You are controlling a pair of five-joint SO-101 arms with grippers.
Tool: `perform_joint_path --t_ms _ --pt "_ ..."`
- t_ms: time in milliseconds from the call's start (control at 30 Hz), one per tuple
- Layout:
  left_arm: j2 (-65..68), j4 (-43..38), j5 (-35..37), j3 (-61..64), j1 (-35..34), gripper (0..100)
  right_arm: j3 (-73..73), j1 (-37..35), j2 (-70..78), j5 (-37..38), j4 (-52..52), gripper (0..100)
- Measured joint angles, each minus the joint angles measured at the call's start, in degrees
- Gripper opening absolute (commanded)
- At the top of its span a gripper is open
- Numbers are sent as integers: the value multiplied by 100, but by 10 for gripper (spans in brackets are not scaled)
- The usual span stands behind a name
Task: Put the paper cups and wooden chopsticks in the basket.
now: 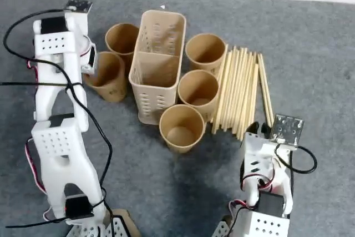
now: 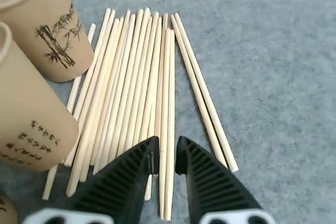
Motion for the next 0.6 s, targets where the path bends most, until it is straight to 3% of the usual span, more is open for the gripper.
perform_joint_path --t_ms 400,600 --pt "9 308 9 -1020 114 4 0 -158 -9 0 0 75" --pt "-985 404 9 -1011 114 4 0 -167 -9 0 0 75"
